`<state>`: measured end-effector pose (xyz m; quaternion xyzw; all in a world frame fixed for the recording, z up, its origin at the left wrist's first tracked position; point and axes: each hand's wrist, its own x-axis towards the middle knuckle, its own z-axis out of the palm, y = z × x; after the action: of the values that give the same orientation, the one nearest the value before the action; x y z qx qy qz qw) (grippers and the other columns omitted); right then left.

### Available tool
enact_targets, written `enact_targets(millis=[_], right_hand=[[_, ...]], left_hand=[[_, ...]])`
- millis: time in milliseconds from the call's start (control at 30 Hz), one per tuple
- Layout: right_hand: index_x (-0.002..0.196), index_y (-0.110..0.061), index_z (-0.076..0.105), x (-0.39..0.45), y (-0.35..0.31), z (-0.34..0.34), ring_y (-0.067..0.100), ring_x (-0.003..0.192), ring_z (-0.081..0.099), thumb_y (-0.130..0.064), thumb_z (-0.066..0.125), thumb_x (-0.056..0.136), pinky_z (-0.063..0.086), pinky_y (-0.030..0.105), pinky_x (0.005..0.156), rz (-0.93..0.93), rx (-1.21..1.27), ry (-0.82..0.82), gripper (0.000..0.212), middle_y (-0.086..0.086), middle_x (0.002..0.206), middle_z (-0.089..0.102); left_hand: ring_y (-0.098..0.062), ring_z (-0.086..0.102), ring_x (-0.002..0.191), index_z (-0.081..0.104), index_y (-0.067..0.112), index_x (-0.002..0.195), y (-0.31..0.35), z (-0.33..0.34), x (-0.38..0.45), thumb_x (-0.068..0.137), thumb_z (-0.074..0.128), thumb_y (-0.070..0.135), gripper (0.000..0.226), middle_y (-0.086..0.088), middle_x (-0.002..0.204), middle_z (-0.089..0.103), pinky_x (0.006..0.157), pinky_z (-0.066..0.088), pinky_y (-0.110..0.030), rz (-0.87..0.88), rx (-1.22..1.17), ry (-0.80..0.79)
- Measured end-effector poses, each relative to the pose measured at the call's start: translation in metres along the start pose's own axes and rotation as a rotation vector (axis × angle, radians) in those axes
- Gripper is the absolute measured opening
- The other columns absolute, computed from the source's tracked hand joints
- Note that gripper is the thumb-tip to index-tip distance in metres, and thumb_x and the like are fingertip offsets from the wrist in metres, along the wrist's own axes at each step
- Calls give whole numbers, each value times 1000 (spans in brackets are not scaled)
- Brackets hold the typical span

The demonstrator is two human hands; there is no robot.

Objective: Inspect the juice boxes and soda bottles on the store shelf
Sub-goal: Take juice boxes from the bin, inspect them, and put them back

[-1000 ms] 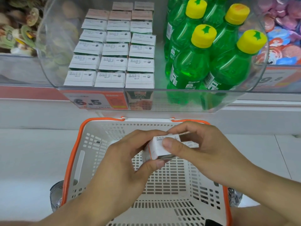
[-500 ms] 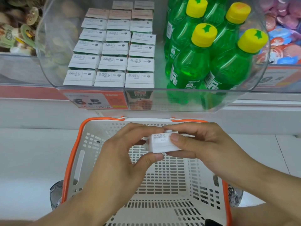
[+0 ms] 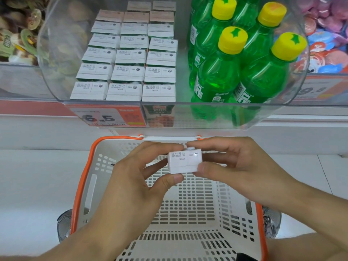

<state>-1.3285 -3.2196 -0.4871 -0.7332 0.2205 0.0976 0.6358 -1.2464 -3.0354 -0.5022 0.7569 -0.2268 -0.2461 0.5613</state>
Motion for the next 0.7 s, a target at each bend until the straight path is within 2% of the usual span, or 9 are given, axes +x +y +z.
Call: enact_targets(millis=[133,200,300,400,533,600,700], right_hand=[[114,-27,72,-2,1,-2,7,108,70,-3,77,82,59,31,87,-34,22,-76,40,-12,109,76],[116,-26,71,-2,3,-3,8,107,70,-8,79,81,59,28,87,-47,11,-80,40,-11,111,75],[116,-28,69,0,5,-2,9,97,73,-33,73,83,59,31,88,-62,-80,-52,33,-11,109,75],[108,-24,69,0,8,3,11,77,74,-55,59,81,61,38,78,-51,-131,-2,42,-7,89,75],[103,-22,68,3,9,4,13,62,72,-57,52,80,61,38,69,-42,-101,65,45,-5,73,73],[105,-23,66,6,9,1,17,59,70,-59,55,76,61,37,66,-10,-53,89,48,3,69,72],[112,-28,62,6,8,-2,20,65,72,-59,62,72,61,37,70,29,-53,31,51,5,76,75]], left_hand=[[1,67,103,72,37,102,0,-1,1,76,78,-1,47,18,106,71,85,48,-5,-12,-4,8],[2,67,102,71,39,104,0,0,0,77,77,7,43,20,106,72,83,49,-6,-15,4,9],[0,68,97,67,41,113,0,-1,0,75,73,32,40,20,101,73,77,51,-7,-47,-4,29],[-6,69,91,59,44,125,-1,-2,3,74,67,45,51,12,97,71,77,52,-11,-76,29,-5],[-11,71,84,60,43,125,-2,-1,4,72,70,32,56,13,102,70,70,57,-20,-185,-108,-110],[-15,73,86,61,41,125,-3,-1,4,72,71,28,56,12,105,72,75,60,-28,-218,-153,-144],[-19,73,86,63,39,123,-5,-2,4,75,73,19,52,8,105,75,76,62,-34,-237,-194,-133]])
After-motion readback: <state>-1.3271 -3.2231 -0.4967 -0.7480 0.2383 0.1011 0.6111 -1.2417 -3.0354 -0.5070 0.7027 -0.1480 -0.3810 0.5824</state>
